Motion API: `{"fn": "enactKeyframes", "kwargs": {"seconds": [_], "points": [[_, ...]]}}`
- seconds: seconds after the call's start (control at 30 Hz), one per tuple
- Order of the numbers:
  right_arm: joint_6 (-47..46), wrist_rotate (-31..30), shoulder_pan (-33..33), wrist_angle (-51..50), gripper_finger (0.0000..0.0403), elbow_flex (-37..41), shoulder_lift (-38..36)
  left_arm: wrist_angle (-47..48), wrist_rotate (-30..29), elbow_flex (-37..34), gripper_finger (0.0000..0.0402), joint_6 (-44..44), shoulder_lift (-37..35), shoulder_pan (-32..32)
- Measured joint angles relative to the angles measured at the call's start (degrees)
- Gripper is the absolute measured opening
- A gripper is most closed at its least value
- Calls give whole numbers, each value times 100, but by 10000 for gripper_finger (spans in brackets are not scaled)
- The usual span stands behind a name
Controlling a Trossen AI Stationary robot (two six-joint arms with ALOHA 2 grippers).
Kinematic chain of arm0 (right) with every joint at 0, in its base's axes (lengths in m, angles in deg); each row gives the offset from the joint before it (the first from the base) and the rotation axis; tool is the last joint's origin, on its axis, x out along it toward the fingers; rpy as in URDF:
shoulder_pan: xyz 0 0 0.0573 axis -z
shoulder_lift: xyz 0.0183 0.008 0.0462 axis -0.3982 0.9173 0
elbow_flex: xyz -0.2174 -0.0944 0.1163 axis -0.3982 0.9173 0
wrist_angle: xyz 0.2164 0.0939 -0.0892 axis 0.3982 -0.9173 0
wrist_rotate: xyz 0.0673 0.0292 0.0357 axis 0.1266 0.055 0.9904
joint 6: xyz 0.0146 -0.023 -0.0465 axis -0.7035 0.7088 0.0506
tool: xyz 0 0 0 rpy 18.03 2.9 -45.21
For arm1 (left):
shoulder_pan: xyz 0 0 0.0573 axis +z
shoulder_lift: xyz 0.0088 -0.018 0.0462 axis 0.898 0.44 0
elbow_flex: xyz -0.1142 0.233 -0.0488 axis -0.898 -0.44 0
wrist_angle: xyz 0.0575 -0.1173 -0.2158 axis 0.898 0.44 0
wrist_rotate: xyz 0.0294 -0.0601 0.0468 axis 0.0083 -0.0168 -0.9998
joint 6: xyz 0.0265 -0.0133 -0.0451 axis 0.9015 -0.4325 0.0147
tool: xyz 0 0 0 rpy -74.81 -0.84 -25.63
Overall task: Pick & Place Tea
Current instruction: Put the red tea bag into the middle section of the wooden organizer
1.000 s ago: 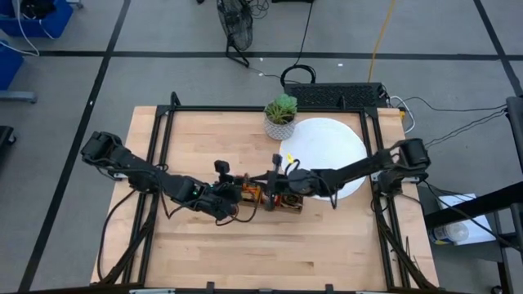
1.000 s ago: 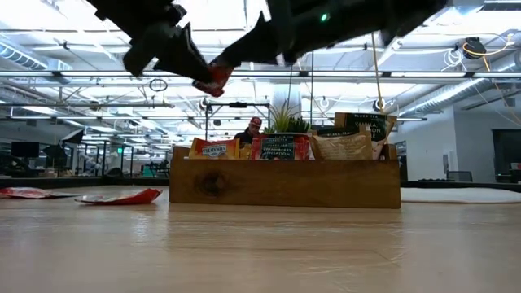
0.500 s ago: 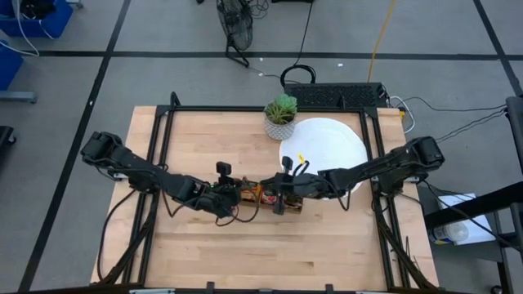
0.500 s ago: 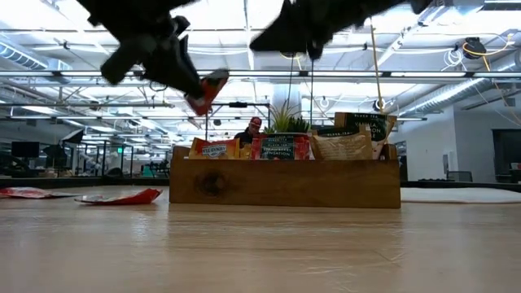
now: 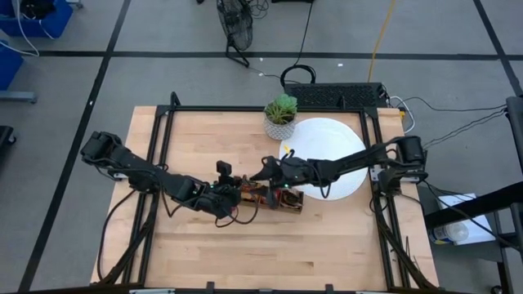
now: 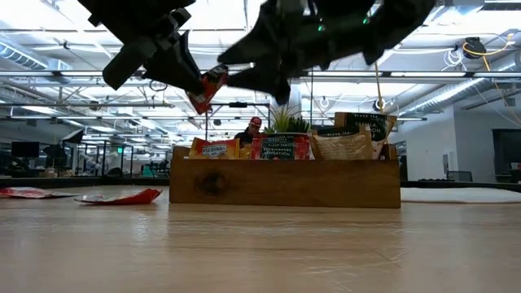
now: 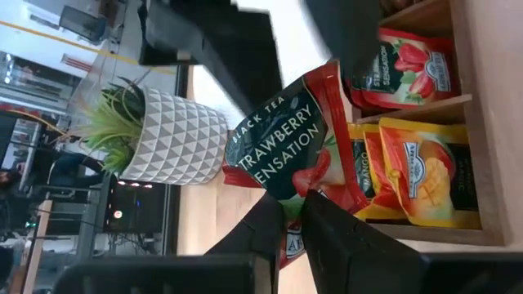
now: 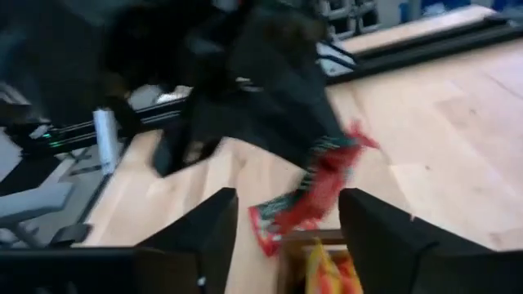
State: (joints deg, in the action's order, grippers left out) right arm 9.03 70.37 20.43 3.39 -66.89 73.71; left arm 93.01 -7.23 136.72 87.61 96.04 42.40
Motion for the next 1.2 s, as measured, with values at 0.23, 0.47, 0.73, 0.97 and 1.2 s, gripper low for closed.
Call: {"fn": "enactKeyframes", "kwargs": {"seconds": [0.23, 0.47, 0.73, 0.97, 1.2], "points": [[-95, -14, 132, 212, 198, 2, 134, 12, 38, 0, 49, 4, 0, 36], [-93, -7, 180, 295, 152, 2, 132, -106, 49, 0, 49, 47, 0, 48], [536, -2, 225, 284, 41, 2, 132, -320, 62, 2, 49, 210, 0, 48], [918, -18, 145, 284, 2, 2, 132, -320, 71, 2, 49, 146, 0, 46], [1024, -41, 116, 200, 1, 2, 128, -485, 216, 4, 75, -285, 0, 137]]}}
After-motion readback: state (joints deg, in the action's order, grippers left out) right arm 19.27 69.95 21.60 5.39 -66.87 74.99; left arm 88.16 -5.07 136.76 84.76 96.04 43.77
